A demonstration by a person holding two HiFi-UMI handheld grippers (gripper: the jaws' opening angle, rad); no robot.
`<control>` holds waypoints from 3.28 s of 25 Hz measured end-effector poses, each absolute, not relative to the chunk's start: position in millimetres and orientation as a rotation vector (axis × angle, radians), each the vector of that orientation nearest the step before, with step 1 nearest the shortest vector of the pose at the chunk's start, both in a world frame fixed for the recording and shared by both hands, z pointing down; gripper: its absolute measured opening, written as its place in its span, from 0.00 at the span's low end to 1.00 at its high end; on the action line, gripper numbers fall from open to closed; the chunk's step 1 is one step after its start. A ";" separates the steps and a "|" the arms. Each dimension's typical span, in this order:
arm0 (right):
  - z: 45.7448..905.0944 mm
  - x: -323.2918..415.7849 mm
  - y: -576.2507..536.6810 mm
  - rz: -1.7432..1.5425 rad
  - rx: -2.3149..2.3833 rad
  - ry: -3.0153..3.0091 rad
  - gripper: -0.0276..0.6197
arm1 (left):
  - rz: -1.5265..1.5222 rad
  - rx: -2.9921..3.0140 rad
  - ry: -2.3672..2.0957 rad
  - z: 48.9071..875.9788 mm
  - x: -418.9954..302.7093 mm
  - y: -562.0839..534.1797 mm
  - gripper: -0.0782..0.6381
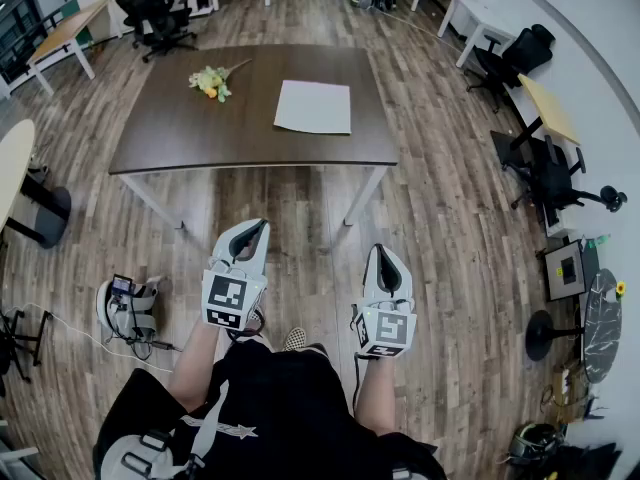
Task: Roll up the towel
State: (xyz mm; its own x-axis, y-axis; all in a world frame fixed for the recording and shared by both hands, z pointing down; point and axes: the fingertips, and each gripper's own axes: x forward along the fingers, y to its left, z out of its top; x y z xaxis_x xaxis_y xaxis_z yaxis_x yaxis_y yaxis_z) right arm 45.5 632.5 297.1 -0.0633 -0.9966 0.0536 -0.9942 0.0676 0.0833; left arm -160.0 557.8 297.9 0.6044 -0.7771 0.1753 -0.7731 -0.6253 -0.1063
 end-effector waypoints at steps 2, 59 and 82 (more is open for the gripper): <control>297.3 47.5 632.8 -0.038 2.081 -2.225 0.05 | -0.319 -2.803 1.351 297.9 -156.5 557.4 0.12; 375.3 86.4 207.7 0.082 1.986 -2.046 0.05 | -0.543 -2.918 1.169 396.6 -95.4 121.5 0.12; 533.9 113.1 67.9 0.292 1.431 -2.093 0.05 | -1.042 -2.910 1.269 538.1 -78.5 18.0 0.12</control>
State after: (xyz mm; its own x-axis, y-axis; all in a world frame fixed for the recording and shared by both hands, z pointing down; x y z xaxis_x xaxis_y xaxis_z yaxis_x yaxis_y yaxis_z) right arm 113.1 67.9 533.9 -0.2553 -0.7784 0.5735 -0.9058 0.4000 0.1397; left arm -78.5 18.0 538.1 0.5217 -0.5933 0.6130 -0.7170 -0.6944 -0.0619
